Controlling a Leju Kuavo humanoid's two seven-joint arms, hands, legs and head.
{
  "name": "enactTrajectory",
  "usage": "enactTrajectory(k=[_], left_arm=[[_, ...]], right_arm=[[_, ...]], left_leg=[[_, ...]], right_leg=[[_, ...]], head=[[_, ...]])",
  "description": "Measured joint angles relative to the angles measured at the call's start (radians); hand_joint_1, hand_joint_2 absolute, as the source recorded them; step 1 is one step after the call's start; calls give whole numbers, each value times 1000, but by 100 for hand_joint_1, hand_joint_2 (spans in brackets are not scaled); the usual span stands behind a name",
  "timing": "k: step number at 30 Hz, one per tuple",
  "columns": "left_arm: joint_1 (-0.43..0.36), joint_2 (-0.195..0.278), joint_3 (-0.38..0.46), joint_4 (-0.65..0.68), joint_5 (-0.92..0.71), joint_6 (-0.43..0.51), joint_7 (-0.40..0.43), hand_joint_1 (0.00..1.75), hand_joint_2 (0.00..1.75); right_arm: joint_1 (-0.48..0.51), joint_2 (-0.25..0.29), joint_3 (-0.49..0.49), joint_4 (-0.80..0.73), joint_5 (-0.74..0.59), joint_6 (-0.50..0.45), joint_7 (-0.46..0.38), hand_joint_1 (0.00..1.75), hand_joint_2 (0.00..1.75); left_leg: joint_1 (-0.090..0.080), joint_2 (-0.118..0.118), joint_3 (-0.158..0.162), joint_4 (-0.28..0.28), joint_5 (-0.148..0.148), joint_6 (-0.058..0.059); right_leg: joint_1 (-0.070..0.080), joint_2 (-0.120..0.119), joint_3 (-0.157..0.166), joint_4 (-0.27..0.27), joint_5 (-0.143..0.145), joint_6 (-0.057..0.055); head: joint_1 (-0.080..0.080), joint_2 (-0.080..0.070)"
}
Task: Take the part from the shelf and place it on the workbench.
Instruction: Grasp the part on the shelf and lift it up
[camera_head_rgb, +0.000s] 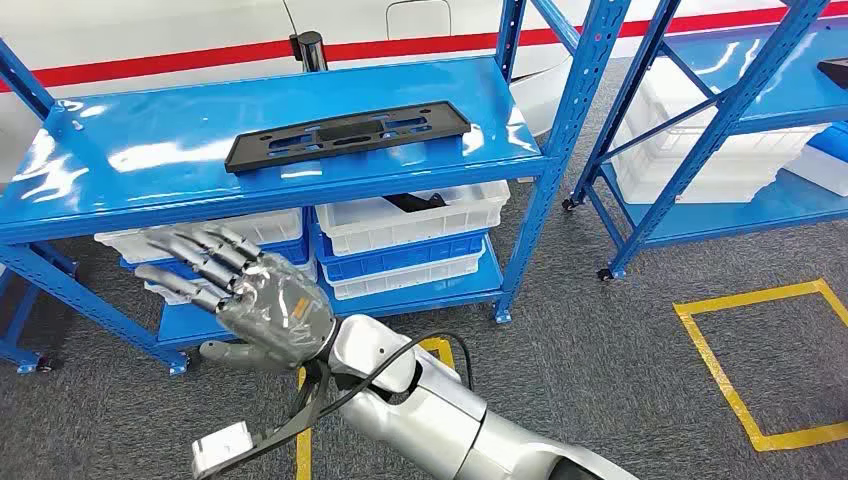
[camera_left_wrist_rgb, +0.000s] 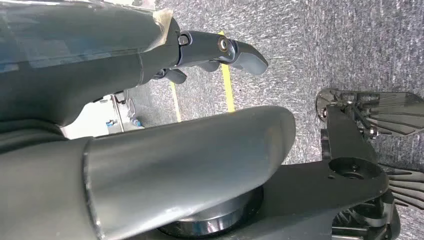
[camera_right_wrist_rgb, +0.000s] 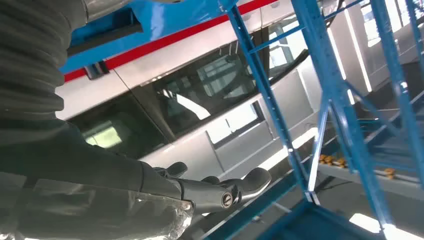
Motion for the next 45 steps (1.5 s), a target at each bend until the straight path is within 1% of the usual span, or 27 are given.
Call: enactTrajectory(k=[3,5,9,13,19,28,45], left_arm=[[-1,2,0,0,-3,2,0,0,0],[-1,3,0,0,-3,6,0,0,0],[0,4,0,0,6,16,0,0,0],[1,4,0,0,12,20,0,0,0],[1,4,0,0,14,18,0,0,0],[1,1,-3,0,-1,49,0,0,0],[14,3,-4,0,-8,72,0,0,0]], right_arm=[[0,4,27,19,26,-11,5,0,175],[-3,7,50,42,49,-11,25,0,175],[-22,13,90,92,102,17,112,0,175],[-51,17,110,125,146,50,208,0,175],[-90,16,120,144,188,79,284,0,175],[-108,9,117,148,229,89,327,0,175],[-97,10,84,147,255,86,328,0,175]], left_leg=[[0,0,0,0,0,0],[0,0,0,0,0,0],[0,0,0,0,0,0],[0,0,0,0,0,0],[0,0,0,0,0,0],[0,0,0,0,0,0],[0,0,0,0,0,0]], right_leg=[[0,0,0,0,0,0],[0,0,0,0,0,0],[0,0,0,0,0,0],[0,0,1,0,0,0],[0,0,0,0,0,0],[0,0,1,0,0,0],[0,1,1,0,0,0]], head=[[0,0],[0,0],[0,0],[0,0],[0,0],[0,0],[0,0]])
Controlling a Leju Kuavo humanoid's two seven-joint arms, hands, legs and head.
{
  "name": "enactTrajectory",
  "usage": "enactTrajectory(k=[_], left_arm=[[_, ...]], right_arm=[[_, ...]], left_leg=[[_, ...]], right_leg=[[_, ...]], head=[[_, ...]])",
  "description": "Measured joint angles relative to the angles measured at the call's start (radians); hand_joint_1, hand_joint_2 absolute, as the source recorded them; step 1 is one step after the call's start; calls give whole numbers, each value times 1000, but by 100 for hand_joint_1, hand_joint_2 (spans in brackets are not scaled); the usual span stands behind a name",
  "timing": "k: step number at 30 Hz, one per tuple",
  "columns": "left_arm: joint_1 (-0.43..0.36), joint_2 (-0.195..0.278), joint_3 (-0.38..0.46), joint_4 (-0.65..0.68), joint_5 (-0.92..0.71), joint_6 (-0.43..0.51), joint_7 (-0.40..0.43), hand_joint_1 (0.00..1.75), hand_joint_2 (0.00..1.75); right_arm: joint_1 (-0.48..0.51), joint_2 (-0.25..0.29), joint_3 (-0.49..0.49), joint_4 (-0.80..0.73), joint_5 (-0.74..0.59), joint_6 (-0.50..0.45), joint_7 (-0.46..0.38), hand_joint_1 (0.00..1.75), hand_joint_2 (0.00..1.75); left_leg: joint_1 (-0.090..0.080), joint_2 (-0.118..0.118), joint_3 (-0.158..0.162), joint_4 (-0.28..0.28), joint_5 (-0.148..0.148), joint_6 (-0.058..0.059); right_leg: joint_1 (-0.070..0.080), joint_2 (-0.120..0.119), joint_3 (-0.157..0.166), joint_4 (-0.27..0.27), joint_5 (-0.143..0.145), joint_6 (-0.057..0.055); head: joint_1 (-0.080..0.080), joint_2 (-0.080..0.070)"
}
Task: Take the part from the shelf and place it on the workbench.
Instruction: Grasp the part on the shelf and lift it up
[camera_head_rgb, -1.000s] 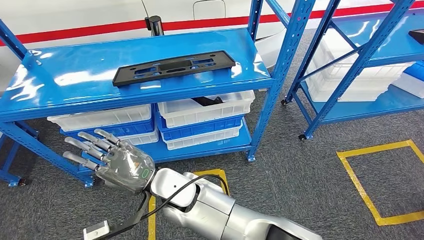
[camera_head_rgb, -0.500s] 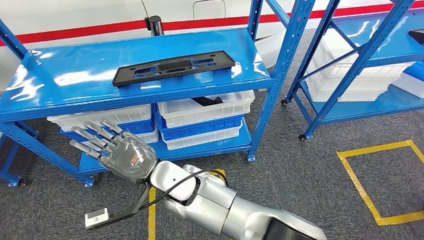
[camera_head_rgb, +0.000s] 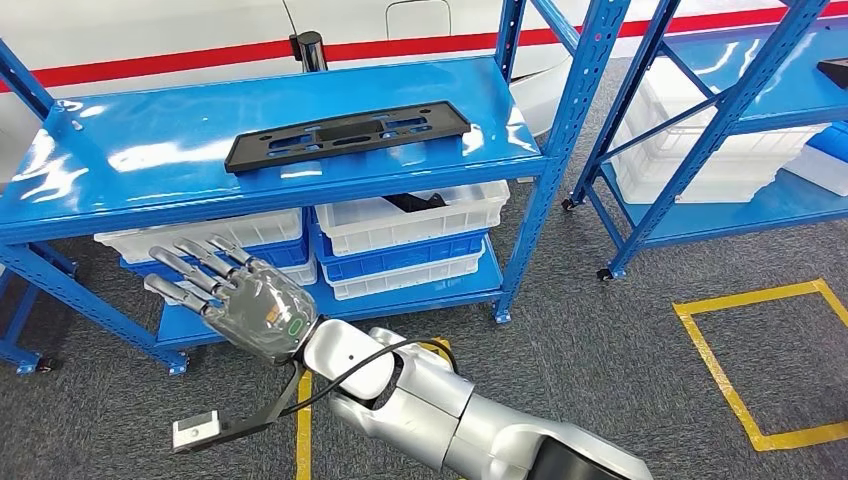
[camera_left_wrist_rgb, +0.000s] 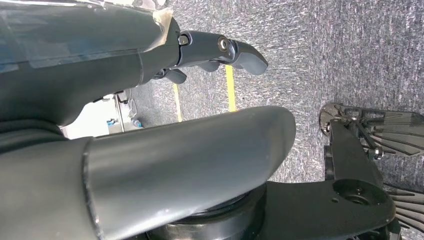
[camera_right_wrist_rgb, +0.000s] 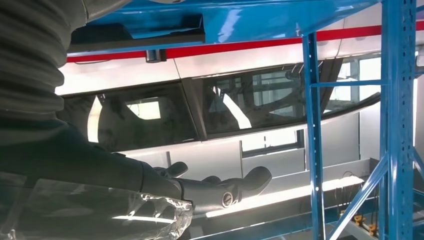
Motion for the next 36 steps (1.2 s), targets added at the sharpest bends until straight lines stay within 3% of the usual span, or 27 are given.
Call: enactTrajectory(k=[6,12,15,17,19,20,21,22,24,25,26,29,31,32,34,35,36], left_arm=[[1,4,0,0,0,2,0,0,0],[3,13,-1,0,4,3,0,0,0],[3,16,-1,0,10,5,0,0,0],[3,16,-1,0,14,6,0,0,0],[3,17,-1,0,14,6,0,0,0],[4,17,-1,0,14,6,0,0,0],[4,17,-1,0,14,6,0,0,0],[5,17,-1,0,14,6,0,0,0],[5,17,-1,0,13,6,0,0,0],[5,17,-1,0,13,6,0,0,0],[5,18,-1,0,12,6,-1,0,0],[2,18,-1,-1,7,7,-1,0,0],[0,17,-3,-1,4,9,-1,0,0],[-1,16,-3,-2,3,10,-1,0,0],[-1,16,-4,-2,2,10,-2,0,0],[0,16,-4,-2,2,10,-3,0,0],[1,16,-4,-2,1,10,-2,0,0]], right_arm=[[9,1,-17,-3,16,-3,-10,0,175],[18,9,-21,-7,18,-4,-17,0,175],[19,15,-26,-10,20,-6,-22,0,175],[20,17,-31,-13,22,-9,-26,0,175],[26,14,-33,-14,24,-13,-29,0,175],[30,11,-33,-14,25,-14,-29,0,175],[33,9,-33,-14,26,-15,-30,0,175],[35,8,-33,-14,27,-15,-30,0,175],[36,6,-34,-14,28,-16,-30,0,175],[37,5,-35,-14,29,-17,-30,0,175],[38,4,-35,-15,30,-18,-30,0,175],[39,4,-40,-16,29,-21,-31,0,175],[37,6,-43,-16,29,-23,-31,0,175],[37,8,-44,-17,29,-24,-31,0,175],[38,8,-44,-16,29,-25,-31,0,175],[39,7,-44,-16,29,-25,-32,0,175],[41,7,-44,-16,29,-25,-32,0,175]], left_leg=[[0,0,0,1,0,0],[-3,0,-2,6,-2,3],[4,3,6,-11,7,14],[11,7,14,-22,13,21],[13,8,15,-24,12,21],[14,8,16,-23,10,20],[15,8,19,-23,7,17],[18,7,24,-23,2,12],[23,5,37,-21,-13,-3],[23,5,42,-18,-21,-12],[22,5,44,-17,-28,-19],[26,6,51,-21,-39,-32],[31,7,36,20,-60,-40],[32,6,8,73,-79,-42],[31,5,-86,216,-119,-45],[31,5,-133,270,-123,-44],[31,5,-164,290,-107,-42]], right_leg=[[-1,0,0,0,0,0],[-12,0,-1,-3,3,3],[-9,-1,-8,6,-1,8],[-7,-2,-52,86,-31,4],[-7,-3,-127,219,-69,1],[-8,-3,-157,264,-75,4],[-10,-3,-170,272,-65,10],[-12,-4,-160,237,-40,20],[-17,-6,-103,106,23,38],[-17,-6,-77,53,39,37],[-16,-5,-62,24,42,30],[-11,2,-53,16,27,-3],[-12,6,-41,15,17,-21],[-12,7,-34,14,12,-30],[-7,7,-24,14,2,-44],[-4,8,-19,14,-2,-48],[-2,10,-13,14,-7,-51]], head=[[0,0],[0,0],[0,0],[1,0],[1,0],[1,0],[1,0],[1,0],[2,0],[1,0],[1,0],[-1,0],[-2,0],[-2,0],[-2,0],[-2,0],[-2,0]])
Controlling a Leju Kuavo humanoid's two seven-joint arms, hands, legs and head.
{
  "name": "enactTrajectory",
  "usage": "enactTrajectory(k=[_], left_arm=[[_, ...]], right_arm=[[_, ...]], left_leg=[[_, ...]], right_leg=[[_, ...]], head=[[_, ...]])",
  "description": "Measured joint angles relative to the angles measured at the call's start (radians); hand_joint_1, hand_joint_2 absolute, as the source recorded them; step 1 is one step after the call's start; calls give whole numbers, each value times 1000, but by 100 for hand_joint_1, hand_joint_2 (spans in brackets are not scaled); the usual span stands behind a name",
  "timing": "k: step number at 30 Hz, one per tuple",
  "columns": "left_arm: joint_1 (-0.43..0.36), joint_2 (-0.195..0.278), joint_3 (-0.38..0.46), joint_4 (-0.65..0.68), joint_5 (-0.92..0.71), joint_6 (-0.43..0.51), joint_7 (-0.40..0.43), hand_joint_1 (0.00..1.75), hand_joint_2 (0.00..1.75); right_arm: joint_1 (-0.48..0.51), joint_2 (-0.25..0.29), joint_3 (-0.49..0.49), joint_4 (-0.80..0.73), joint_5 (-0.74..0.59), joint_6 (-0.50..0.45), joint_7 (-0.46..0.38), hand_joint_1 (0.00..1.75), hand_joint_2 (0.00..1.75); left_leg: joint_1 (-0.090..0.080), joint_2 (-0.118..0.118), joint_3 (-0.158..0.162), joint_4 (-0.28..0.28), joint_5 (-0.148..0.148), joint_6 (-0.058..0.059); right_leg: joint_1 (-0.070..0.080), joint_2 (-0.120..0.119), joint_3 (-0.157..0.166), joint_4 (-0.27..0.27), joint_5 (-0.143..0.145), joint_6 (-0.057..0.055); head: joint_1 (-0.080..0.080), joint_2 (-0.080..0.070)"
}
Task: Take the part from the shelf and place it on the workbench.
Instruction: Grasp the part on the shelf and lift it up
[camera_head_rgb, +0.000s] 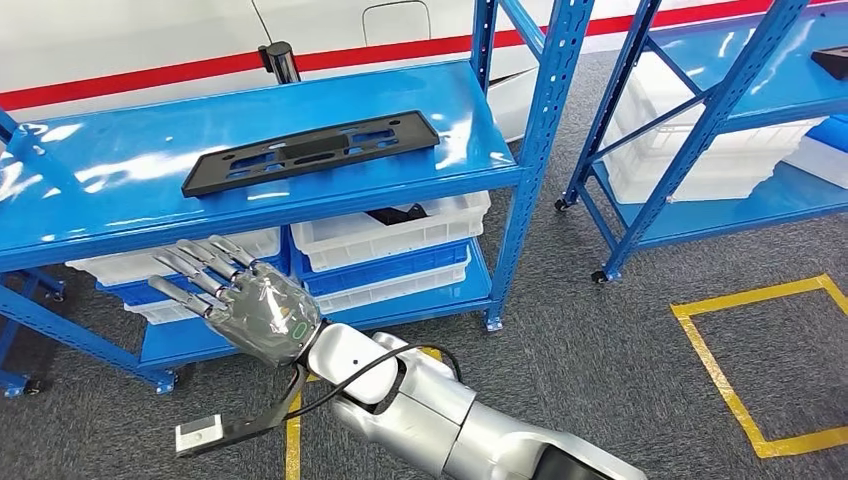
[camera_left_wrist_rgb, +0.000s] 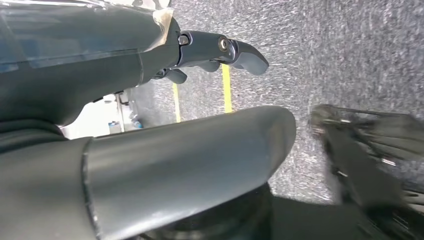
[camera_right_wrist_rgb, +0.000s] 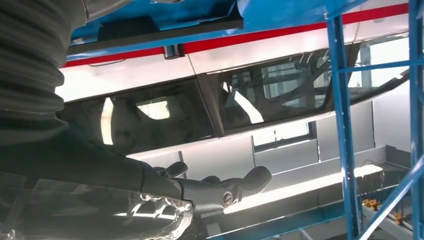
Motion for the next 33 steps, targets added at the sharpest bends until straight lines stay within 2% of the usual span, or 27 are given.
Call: enactTrajectory(k=[1,3,4,5,7,9,10,11,13,14,15,16,17,18,19,20,21,24,25,26,27,29,30,31,32,33], left_arm=[[0,0,0,0,-1,0,0,0,0],[0,1,0,0,-2,0,0,0,0],[-1,2,0,0,-2,0,0,0,0],[-2,3,0,0,-3,0,0,0,0],[-4,4,0,0,-3,1,-1,0,0],[-4,3,0,-1,-3,1,-1,0,0],[-4,3,0,-1,-3,0,-1,0,0],[-4,2,0,-1,-3,-1,-1,0,0],[-5,1,0,-1,-3,-4,-1,0,0],[-4,1,0,-1,-4,-6,-1,0,0],[-4,0,0,-1,-4,-7,-1,0,0],[-3,0,0,-1,-4,-8,-1,0,0],[-3,-1,0,-1,-4,-8,-1,0,0],[-3,-2,0,-1,-4,-7,-1,0,0],[-3,-3,0,-1,-4,-7,-1,0,0],[-3,-4,0,-1,-4,-7,-1,0,0],[-4,-4,-1,-1,-4,-7,-1,0,0],[-5,-5,-1,-1,-6,-7,-1,0,0],[-6,-5,-2,-1,-6,-7,-1,0,0],[-6,-6,-2,-2,-7,-7,-1,0,0],[-7,-7,-3,-2,-7,-7,-1,0,0],[-6,-7,-4,-1,-8,-7,-1,0,0],[-5,-7,-4,-1,-8,-7,-1,0,0],[-5,-7,-4,-1,-8,-7,-1,0,0],[-5,-7,-4,-1,-8,-8,-1,0,0],[-6,-7,-4,-1,-8,-8,-1,0,0]], right_arm=[[1,0,0,0,0,0,0,0,175],[1,0,0,0,0,0,0,0,175],[1,0,0,0,0,0,0,0,175],[1,0,0,0,0,0,0,0,175],[1,0,0,0,0,-1,0,0,175],[0,1,-1,0,0,-1,0,0,175],[-1,1,-1,-1,0,-2,0,0,175],[-2,0,-1,-1,1,-2,0,0,175],[0,-4,0,0,3,-3,0,0,175],[4,-7,0,1,4,-3,0,0,175],[7,-9,0,2,5,-3,0,0,175],[9,-11,0,3,5,-3,0,0,175],[10,-11,0,3,6,-3,0,0,175],[10,-12,0,3,6,-4,0,0,175],[10,-12,1,4,6,-4,0,0,175],[10,-13,1,4,6,-5,0,0,175],[11,-13,1,5,7,-5,1,0,175],[11,-13,2,5,10,-6,3,0,175],[10,-11,1,5,12,-6,4,0,175],[10,-10,1,5,13,-6,5,0,175],[9,-9,1,5,15,-6,6,0,175],[11,-8,2,5,16,-6,6,0,175],[12,-8,2,6,17,-6,7,0,175],[13,-8,2,6,18,-6,7,0,175],[13,-8,2,6,19,-6,7,0,175],[13,-8,2,6,20,-6,8,0,175]], left_leg=[[-1,0,-12,-18,37,4],[-4,1,10,-133,138,17],[-9,2,29,-192,172,23],[-13,4,42,-232,188,27],[-21,6,51,-258,182,32],[-19,6,62,-272,182,39],[-17,6,71,-281,182,44],[-14,7,81,-289,183,48],[-14,8,92,-293,177,54],[-15,7,96,-293,173,55],[-15,6,100,-292,168,55],[-14,5,106,-292,163,53],[-14,3,113,-292,157,51],[-14,1,120,-292,151,47],[-17,-1,128,-290,143,42],[-18,-2,133,-289,136,37],[-19,-3,136,-288,130,31],[-12,-2,141,-287,118,14],[-9,-2,134,-271,108,9],[-7,-2,118,-237,92,4],[-6,-2,88,-183,71,0],[-4,-2,8,-56,31,-7],[-3,-2,-24,-19,31,-9],[-3,-2,-40,-17,51,-9],[-3,-2,-34,-52,88,-7],[-3,-1,-12,-115,134,-5]], right_leg=[[2,2,8,0,-5,-1],[4,6,24,-1,-16,1],[8,7,30,-1,-21,4],[9,8,32,-2,-25,8],[12,8,32,-4,-30,18],[12,4,32,-3,-36,27],[13,0,25,16,-46,29],[14,-3,5,55,-61,29],[13,-7,-68,182,-100,26],[13,-7,-106,237,-110,27],[12,-7,-130,264,-107,33],[11,-8,-136,252,-88,41],[9,-9,-121,203,-57,50],[6,-10,-94,131,-19,59],[5,-11,-65,65,10,62],[3,-11,-43,19,29,59],[4,-11,-30,-5,37,52],[5,-8,-21,-12,30,26],[3,-7,-16,-13,27,18],[0,-6,-10,-15,24,11],[-1,-6,-5,-15,21,4],[2,-6,3,-15,13,-5],[3,-5,7,-15,8,-6],[3,-4,13,-15,4,-6],[3,-3,20,-15,-1,-4],[3,-1,28,-15,-7,-2]], head=[[0,0],[0,0],[0,0],[0,0],[0,0],[1,0],[1,0],[1,0],[2,0],[2,0],[2,0],[2,0],[2,0],[2,0],[2,0],[2,0],[2,0],[1,0],[1,0],[0,0],[0,0],[0,0],[0,0],[0,0],[0,0],[0,0]])
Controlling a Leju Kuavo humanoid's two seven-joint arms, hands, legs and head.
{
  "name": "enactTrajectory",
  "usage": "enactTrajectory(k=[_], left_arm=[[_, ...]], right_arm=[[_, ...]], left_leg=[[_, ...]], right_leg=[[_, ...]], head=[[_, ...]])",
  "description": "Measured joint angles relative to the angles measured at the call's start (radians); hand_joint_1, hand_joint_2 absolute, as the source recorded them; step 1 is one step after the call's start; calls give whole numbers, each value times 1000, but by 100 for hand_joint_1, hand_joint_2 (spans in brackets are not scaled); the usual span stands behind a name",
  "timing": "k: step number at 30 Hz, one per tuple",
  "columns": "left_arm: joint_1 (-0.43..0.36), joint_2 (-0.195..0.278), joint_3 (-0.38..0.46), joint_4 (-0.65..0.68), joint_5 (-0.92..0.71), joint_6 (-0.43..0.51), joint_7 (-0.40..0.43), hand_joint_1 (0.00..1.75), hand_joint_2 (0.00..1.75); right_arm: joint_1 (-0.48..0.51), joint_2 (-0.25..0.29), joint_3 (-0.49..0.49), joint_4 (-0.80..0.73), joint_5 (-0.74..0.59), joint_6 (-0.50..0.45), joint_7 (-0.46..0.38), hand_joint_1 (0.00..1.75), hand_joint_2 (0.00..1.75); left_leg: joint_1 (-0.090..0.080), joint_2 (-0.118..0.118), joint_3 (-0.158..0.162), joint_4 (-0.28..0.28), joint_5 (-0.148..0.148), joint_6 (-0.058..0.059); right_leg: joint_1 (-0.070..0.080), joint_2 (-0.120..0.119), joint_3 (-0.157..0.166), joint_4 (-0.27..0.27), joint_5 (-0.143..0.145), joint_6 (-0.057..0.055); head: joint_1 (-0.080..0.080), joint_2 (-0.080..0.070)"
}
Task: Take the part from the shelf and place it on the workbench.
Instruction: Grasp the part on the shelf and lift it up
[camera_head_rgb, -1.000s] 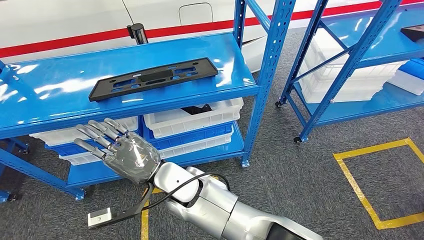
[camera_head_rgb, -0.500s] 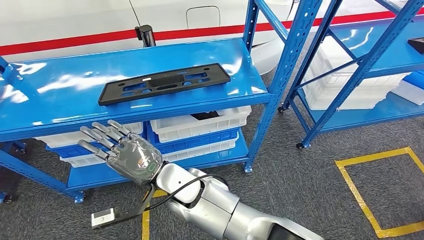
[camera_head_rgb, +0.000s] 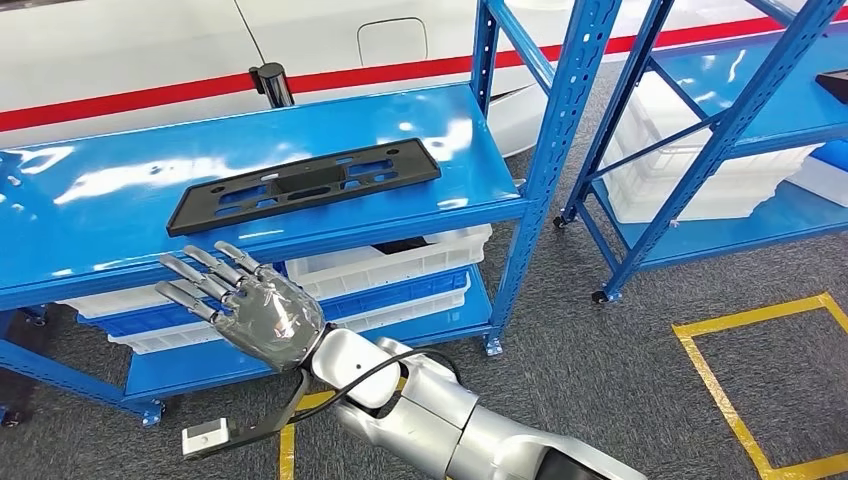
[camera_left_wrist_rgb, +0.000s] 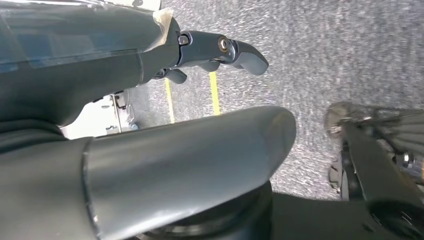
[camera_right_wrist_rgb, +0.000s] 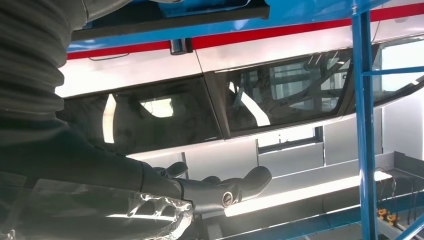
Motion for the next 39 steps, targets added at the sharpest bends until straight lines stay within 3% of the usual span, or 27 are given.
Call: enactTrajectory(k=[2,3,7,9,11,12,13,14,16,17,19,23,25,27,28,29,31,33,37,39], left_arm=[[-3,1,0,0,0,0,0,0,0],[-5,1,0,0,0,0,0,0,0],[-9,0,0,0,0,0,0,0,0],[-10,0,0,0,-2,0,0,0,0],[-12,0,0,0,-5,0,0,0,0],[-12,0,0,0,-7,0,0,0,0],[-12,0,0,0,-8,0,0,0,0],[-11,0,-1,0,-9,0,0,0,0],[-12,-1,-2,0,-9,-1,0,0,0],[-12,-2,-3,0,-9,-1,0,0,0],[-14,-2,-6,0,-9,-1,0,0,0],[-17,-2,-8,0,-10,0,0,0,0],[-18,-3,-10,-1,-10,0,0,0,0],[-17,-4,-11,-1,-10,0,0,0,0],[-15,-3,-11,-1,-10,0,0,0,0],[-15,-3,-12,-1,-10,0,0,0,0],[-16,-3,-13,-1,-10,0,0,0,0],[-19,-3,-14,-1,-10,0,0,0,0],[-21,-3,-15,-1,-10,0,0,0,0],[-21,-3,-15,-1,-10,0,0,0,0]], right_arm=[[-1,0,0,0,3,0,3,0,175],[-1,0,0,0,3,0,5,0,175],[-4,0,0,0,4,0,6,0,175],[-6,-1,0,-1,4,1,7,0,175],[-3,-5,0,0,5,1,9,0,175],[0,-8,0,0,5,1,10,0,175],[3,-11,1,1,6,1,11,0,175],[4,-13,1,1,8,2,13,0,175],[4,-14,1,2,13,3,15,0,175],[4,-14,1,2,16,4,16,0,175],[3,-15,1,2,19,5,17,0,175],[1,-12,1,1,19,5,17,0,175],[-1,-8,1,1,19,6,17,0,175],[1,-8,2,1,20,7,17,0,175],[2,-8,2,2,20,9,17,0,175],[4,-8,2,2,21,10,17,0,175],[4,-8,3,2,22,12,19,0,175],[3,-6,3,2,22,14,21,0,175],[-1,-5,3,2,24,14,23,0,175],[-3,-5,3,2,24,14,24,0,175]], left_leg=[[-4,3,51,-114,52,7],[-8,3,66,-144,58,11],[-13,1,86,-166,51,36],[-10,3,98,-178,52,49],[-12,4,104,-179,46,57],[-12,3,106,-179,43,58],[-12,2,109,-178,40,59],[-12,0,114,-178,36,57],[-13,-3,128,-178,25,52],[-15,-5,134,-177,18,47],[-16,-5,141,-176,7,36],[-8,-4,139,-155,-15,11],[-5,-4,87,-55,-58,0],[-2,-4,6,71,-97,-8],[-1,-4,-22,102,-96,-10],[0,-3,-31,93,-72,-11],[0,-1,9,-24,14,-8],[-3,3,62,-138,62,1],[-13,2,85,-173,58,29],[-10,3,97,-183,58,44]], right_leg=[[5,1,12,0,-11,9],[7,1,14,-1,-14,14],[9,-3,13,3,-27,35],[11,-7,-25,79,-58,35],[10,-8,-105,216,-101,30],[10,-8,-141,268,-110,31],[10,-8,-160,285,-104,37],[9,-9,-157,261,-82,45],[7,-10,-102,122,-12,59],[6,-10,-73,57,16,59],[8,-10,-42,-4,38,44],[3,-5,-24,-12,35,11],[-1,-5,-13,-16,29,0],[1,-5,-7,-15,22,-8],[2,-4,-4,-15,19,-9],[2,-3,0,-15,15,-8],[2,0,12,-15,5,-3],[6,0,21,-15,-4,6],[10,-1,23,-17,-15,27],[11,-5,-2,32,-37,32]], head=[[0,0],[0,0],[0,0],[2,0],[3,0],[2,0],[3,0],[3,0],[3,0],[3,0],[2,0],[1,0],[0,0],[-1,0],[-1,0],[-1,0],[-1,0],[0,0],[0,0],[1,0]])
